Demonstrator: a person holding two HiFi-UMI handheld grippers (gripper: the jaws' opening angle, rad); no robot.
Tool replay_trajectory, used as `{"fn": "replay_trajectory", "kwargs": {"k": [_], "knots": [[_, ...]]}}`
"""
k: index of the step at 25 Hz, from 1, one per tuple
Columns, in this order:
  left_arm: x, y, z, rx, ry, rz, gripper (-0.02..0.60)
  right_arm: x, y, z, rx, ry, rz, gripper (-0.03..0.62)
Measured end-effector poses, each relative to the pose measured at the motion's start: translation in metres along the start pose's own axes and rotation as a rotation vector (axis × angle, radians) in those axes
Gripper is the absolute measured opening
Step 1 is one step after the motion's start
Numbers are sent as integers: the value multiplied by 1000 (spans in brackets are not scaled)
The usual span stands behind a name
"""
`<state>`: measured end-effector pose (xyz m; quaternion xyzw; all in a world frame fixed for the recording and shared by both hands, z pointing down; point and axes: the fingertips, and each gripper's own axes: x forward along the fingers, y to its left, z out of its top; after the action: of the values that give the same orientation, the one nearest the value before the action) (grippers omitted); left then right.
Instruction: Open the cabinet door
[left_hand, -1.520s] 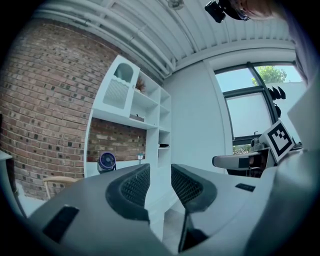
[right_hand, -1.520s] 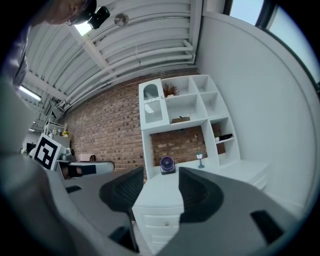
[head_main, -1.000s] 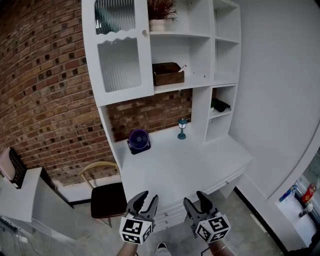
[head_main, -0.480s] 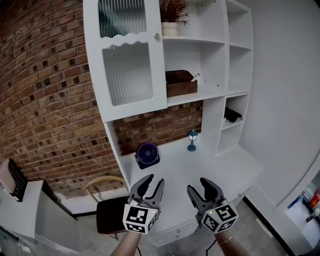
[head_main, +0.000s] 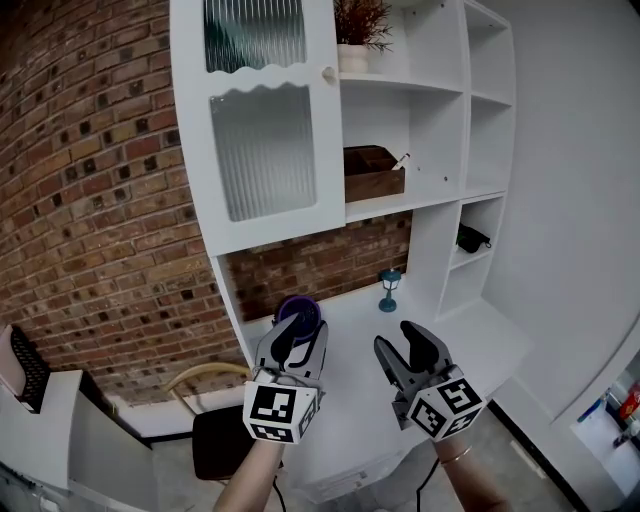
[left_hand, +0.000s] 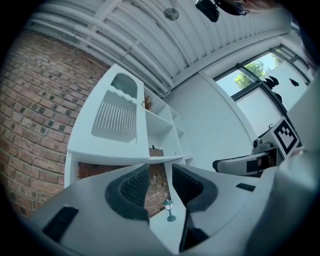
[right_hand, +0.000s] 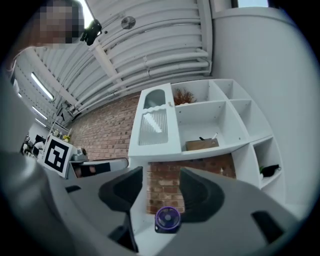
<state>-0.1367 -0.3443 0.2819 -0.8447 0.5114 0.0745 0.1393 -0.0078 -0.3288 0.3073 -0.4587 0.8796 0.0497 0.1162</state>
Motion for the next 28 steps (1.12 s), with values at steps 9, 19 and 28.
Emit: {"fn": "replay_trajectory", "kwargs": {"k": [9,19,28], "knots": [[43,27,44,95,-64,28,126,49,-16,36,-16,-68,50,224],[85,46,76,159,-103,82,126,99,-31,82,-64,-136,135,221],[124,63,126,297,-156,164,126,138,-39,109,-97,-175,223,219]]}}
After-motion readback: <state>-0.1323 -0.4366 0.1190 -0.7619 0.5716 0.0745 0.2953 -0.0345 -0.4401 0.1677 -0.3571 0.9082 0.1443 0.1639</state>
